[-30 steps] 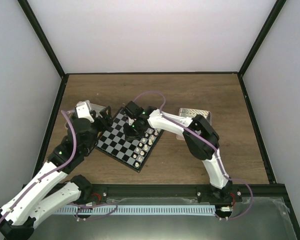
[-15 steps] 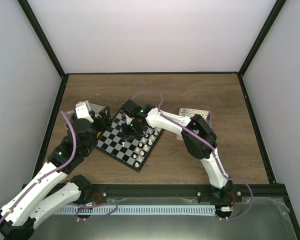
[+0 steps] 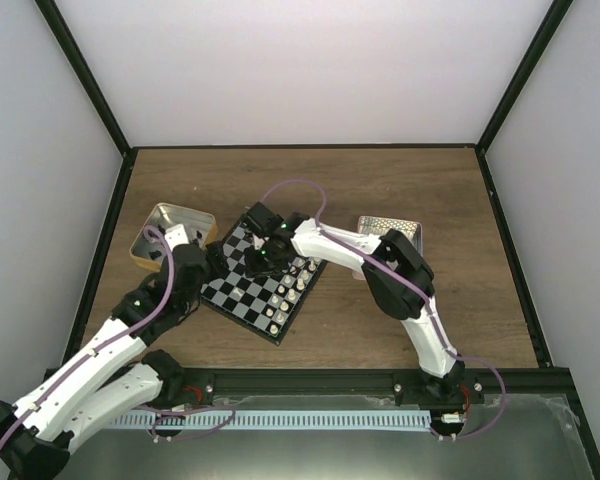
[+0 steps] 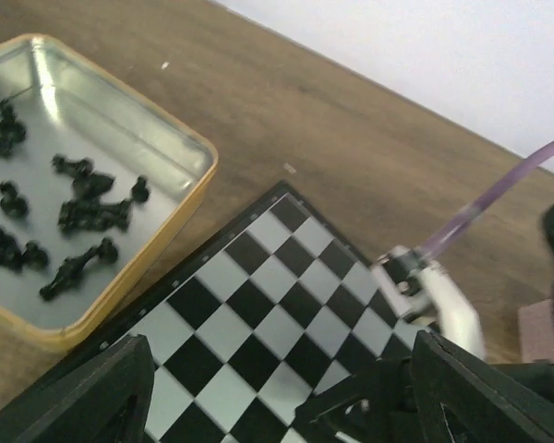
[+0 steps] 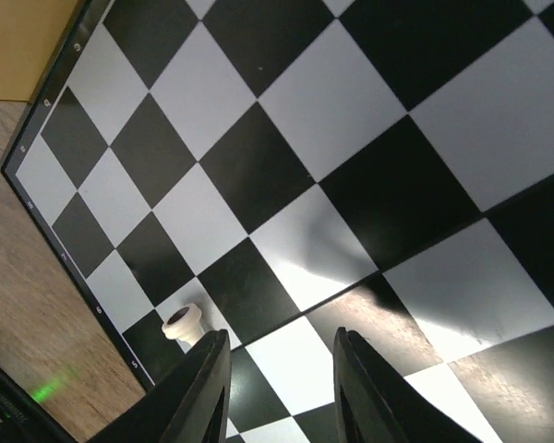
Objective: Set up the chess pieces on the board
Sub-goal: Place the chess piece on the chessboard.
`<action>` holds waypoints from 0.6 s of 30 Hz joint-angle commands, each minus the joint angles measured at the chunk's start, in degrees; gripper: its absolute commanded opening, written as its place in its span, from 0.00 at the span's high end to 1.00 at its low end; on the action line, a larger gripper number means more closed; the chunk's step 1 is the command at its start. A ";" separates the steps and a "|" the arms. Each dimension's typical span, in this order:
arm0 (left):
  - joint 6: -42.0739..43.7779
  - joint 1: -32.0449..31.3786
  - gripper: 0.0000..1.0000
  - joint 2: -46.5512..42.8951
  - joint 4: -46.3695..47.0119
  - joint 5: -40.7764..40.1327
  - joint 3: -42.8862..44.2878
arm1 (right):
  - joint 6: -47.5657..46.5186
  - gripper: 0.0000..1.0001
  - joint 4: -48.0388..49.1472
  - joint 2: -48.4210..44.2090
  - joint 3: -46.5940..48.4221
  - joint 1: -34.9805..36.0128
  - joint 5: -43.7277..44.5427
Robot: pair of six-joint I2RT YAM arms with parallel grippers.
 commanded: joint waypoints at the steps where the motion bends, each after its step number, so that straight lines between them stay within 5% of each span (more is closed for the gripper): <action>1: -5.33 0.78 0.22 -1.29 -3.71 -2.59 -1.88 | -2.68 0.66 -0.74 1.48 3.26 2.11 2.74; 9: -8.01 1.26 0.22 -5.26 -6.52 -9.47 -0.31 | -6.48 0.55 -0.33 2.66 4.06 5.23 2.91; 18: -6.60 1.35 0.22 -11.89 -5.92 -14.03 0.96 | -8.23 0.54 -2.28 3.98 5.86 7.80 4.33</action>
